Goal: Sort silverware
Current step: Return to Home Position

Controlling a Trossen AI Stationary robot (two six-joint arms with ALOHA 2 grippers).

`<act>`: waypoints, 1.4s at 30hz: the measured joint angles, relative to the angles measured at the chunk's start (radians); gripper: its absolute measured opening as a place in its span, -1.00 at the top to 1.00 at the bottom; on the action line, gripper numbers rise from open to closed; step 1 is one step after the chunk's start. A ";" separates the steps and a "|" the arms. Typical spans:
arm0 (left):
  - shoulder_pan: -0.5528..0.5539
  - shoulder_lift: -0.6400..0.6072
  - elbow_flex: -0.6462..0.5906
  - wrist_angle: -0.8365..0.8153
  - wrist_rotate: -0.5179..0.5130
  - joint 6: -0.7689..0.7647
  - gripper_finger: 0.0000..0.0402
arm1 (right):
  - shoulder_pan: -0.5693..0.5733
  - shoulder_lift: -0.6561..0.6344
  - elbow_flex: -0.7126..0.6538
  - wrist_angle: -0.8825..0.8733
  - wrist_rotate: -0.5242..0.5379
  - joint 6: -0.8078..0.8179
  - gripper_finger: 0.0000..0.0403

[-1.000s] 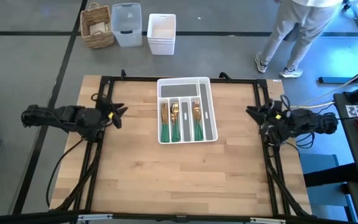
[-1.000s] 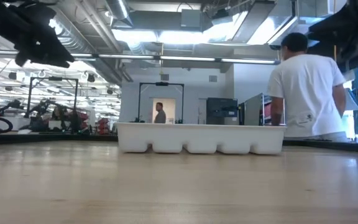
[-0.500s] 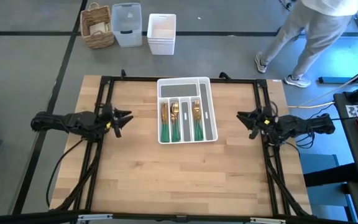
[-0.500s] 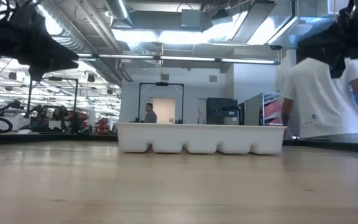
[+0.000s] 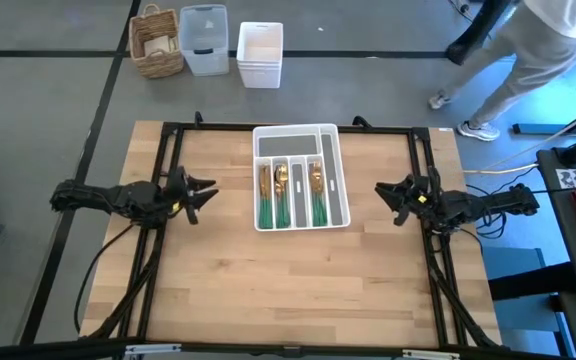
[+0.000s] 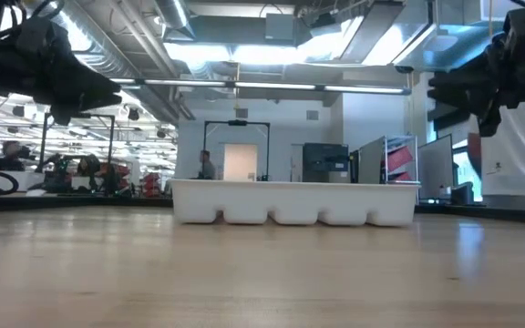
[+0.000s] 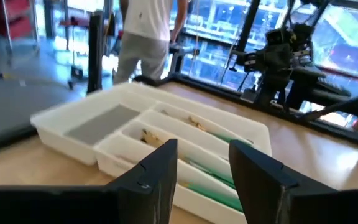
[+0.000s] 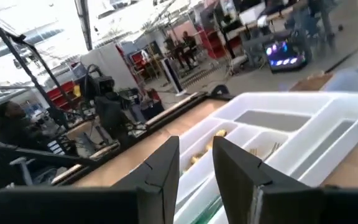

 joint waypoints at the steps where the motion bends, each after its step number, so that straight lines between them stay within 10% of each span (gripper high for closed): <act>1: 0.000 0.000 -0.005 0.023 0.001 0.040 0.31 | 0.000 0.000 0.000 -0.001 0.013 -0.010 0.50; 13: 0.000 0.003 -0.019 0.076 0.000 0.372 0.31 | 0.000 0.001 -0.001 -0.015 0.180 -0.327 0.50; 23: 0.000 0.005 -0.019 0.074 0.000 0.318 0.31 | 0.000 0.051 -0.001 -0.018 0.183 -0.230 0.50; 42: 0.000 0.005 -0.019 0.074 0.000 0.368 0.31 | 0.000 0.213 0.001 -0.028 -0.241 -0.390 0.50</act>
